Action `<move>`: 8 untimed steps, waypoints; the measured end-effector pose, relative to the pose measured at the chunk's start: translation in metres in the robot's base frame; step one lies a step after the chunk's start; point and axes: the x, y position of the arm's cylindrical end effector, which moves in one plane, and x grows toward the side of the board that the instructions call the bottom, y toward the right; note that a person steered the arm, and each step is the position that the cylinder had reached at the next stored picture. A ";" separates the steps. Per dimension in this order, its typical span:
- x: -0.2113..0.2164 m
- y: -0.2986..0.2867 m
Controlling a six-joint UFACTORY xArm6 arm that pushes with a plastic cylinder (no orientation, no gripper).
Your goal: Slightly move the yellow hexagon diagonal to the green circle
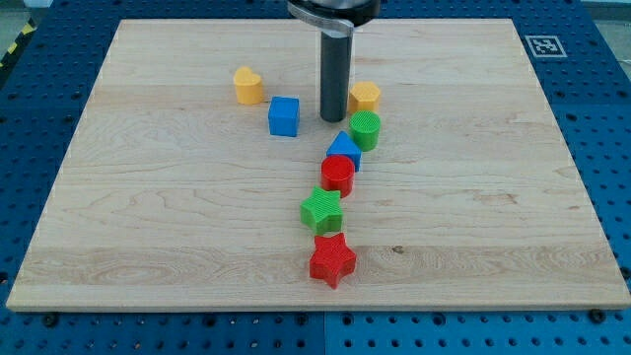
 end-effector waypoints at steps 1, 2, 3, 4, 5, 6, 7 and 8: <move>-0.008 0.004; -0.003 0.027; -0.002 0.039; -0.002 0.039; -0.002 0.038; -0.002 0.038; -0.005 0.038; -0.007 0.038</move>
